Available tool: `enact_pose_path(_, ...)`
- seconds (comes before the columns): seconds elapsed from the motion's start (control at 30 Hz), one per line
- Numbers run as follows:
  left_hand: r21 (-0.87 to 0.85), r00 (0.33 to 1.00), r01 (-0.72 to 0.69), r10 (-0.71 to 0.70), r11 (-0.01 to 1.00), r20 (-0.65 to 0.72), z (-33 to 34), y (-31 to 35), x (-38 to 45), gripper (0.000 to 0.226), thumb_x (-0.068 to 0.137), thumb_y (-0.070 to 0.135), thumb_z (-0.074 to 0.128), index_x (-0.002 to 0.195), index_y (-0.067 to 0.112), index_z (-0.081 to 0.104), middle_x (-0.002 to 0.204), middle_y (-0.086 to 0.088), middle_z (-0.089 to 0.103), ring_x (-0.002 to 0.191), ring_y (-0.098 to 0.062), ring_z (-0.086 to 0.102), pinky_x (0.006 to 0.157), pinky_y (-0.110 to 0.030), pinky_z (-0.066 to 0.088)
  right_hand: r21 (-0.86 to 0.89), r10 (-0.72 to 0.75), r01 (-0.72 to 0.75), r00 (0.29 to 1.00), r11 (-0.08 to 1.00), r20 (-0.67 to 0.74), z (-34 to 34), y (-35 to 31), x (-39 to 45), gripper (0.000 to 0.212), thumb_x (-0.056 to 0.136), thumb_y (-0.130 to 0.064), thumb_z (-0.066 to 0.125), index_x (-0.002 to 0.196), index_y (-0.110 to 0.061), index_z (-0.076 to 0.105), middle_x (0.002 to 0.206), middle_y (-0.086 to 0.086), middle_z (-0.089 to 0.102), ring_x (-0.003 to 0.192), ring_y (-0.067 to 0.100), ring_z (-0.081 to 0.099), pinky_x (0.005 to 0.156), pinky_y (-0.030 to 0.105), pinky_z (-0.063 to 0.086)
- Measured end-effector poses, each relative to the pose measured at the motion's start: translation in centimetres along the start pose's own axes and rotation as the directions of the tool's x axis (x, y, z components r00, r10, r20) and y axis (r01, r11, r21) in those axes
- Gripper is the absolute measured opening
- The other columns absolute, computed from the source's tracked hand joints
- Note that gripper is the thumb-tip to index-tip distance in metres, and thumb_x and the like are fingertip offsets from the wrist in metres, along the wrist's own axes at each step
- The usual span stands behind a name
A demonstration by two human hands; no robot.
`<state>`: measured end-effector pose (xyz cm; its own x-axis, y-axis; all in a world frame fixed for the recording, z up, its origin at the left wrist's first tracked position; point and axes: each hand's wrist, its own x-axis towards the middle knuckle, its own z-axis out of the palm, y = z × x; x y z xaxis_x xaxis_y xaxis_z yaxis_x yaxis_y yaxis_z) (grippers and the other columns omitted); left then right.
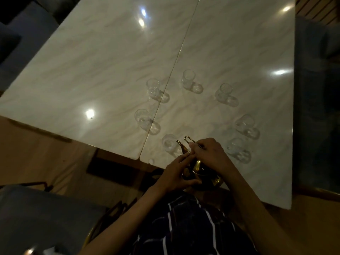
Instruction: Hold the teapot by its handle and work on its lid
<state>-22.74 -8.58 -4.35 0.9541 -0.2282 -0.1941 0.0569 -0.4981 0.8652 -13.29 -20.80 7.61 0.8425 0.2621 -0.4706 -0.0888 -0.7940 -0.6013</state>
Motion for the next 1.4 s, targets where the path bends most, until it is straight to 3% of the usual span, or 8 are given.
enact_pose_path(0.27,0.006,1.000,-0.015,0.015,1.000,0.022,-0.3,0.1,0.0,0.089,0.073,0.070,0.068,0.149,0.044,0.028,0.155,0.009,0.033,0.131,-0.012,0.050,0.095,-0.039,0.055,-0.023,-0.033,0.033,0.999,0.999,-0.012,0.0,0.4,-0.3,0.042,0.096,-0.040,0.052,0.072,-0.013,0.073,0.066,0.007,0.069,0.067,0.018,0.068,0.070,0.037,0.053)
enact_pose_path(1.4,0.048,1.000,-0.025,0.024,0.999,0.007,-0.5,0.7,-0.7,0.091,0.074,0.069,0.069,0.149,0.044,0.026,0.156,0.008,0.033,0.135,-0.010,0.044,0.103,-0.037,0.050,-0.030,0.008,-0.008,1.000,1.000,0.004,-0.1,-0.2,-1.1,0.039,0.097,-0.039,0.052,0.077,-0.015,0.074,0.071,0.005,0.070,0.072,0.019,0.068,0.072,0.035,0.053)
